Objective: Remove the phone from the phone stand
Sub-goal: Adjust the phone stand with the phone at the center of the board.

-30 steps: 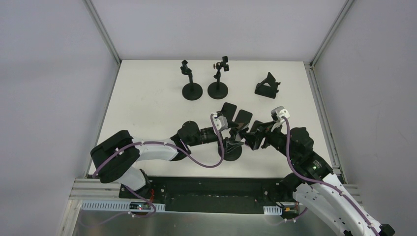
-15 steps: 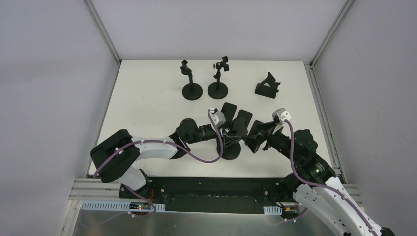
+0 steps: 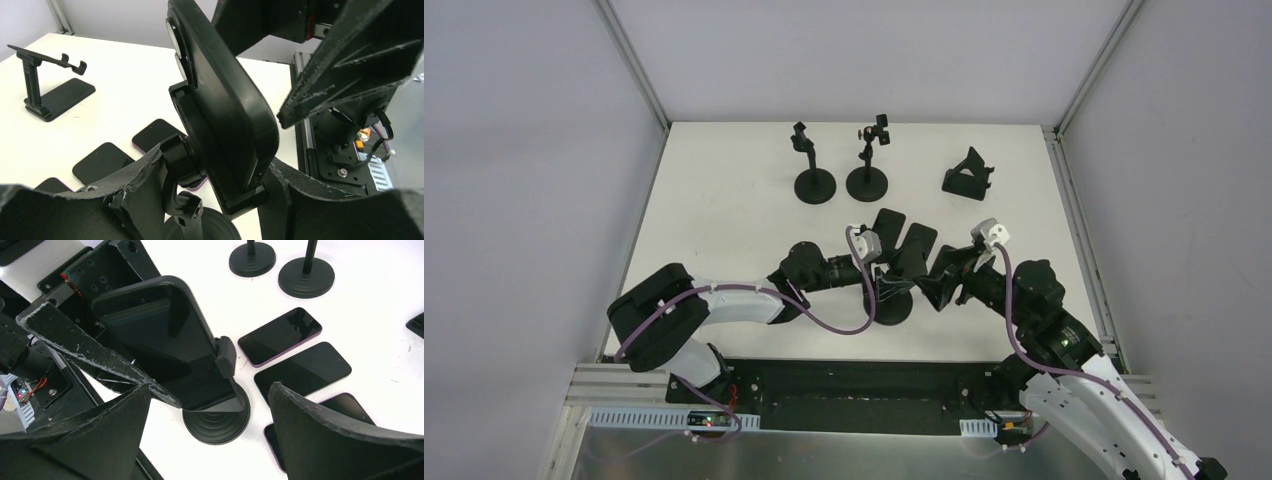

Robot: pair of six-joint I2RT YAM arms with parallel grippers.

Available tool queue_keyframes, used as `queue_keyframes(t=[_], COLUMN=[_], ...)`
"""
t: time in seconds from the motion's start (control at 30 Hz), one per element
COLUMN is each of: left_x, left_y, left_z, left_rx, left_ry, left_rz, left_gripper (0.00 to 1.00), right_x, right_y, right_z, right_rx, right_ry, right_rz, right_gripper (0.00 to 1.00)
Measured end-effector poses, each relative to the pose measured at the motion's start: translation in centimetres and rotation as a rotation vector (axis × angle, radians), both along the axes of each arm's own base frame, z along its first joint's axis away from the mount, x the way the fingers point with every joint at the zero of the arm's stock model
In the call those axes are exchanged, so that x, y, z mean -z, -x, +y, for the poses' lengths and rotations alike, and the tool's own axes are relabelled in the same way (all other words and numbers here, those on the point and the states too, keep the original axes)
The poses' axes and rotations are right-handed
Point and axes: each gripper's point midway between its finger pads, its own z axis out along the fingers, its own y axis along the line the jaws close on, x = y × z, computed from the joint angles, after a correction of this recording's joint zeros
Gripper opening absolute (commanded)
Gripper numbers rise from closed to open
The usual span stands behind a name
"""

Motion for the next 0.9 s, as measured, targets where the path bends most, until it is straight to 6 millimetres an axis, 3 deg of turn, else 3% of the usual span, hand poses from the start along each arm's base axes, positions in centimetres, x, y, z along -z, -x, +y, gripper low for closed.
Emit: queue_keyframes(t=[0.57, 0.6, 0.67, 0.73, 0.77, 0.8, 0.9], left_x=[0.9, 1.0, 1.1, 1.2, 1.2, 1.3, 2.1], left_y=[1.6, 1.6, 1.6, 1.7, 1.7, 1.7, 2.0], left_z=[2.7, 2.7, 2.8, 2.9, 2.9, 3.0, 3.4], left_rx=[0.073, 0.074, 0.075, 0.079, 0.08, 0.081, 0.084], left_ry=[-0.19, -0.204, -0.231, -0.246, -0.253, -0.258, -0.293], left_rz=[0.054, 0.061, 0.069, 0.067, 0.063, 0.058, 0.082], left_gripper=[0.0, 0.03, 0.21, 0.45, 0.63, 0.7, 0.77], right_x=[0.0, 0.1, 0.2, 0.4, 0.5, 0.6, 0.8], right_y=[-0.5, -0.5, -0.6, -0.6, -0.7, -0.7, -0.7], right_z=[-0.2, -0.2, -0.2, -0.1, -0.1, -0.1, -0.1], right_rx=[0.03, 0.03, 0.03, 0.03, 0.03, 0.03, 0.03], right_ry=[-0.002, -0.001, 0.003, 0.004, 0.004, 0.005, 0.008], right_rz=[-0.005, -0.002, 0.002, 0.007, 0.008, 0.01, 0.015], right_gripper=[0.92, 0.92, 0.92, 0.92, 0.92, 0.92, 0.92])
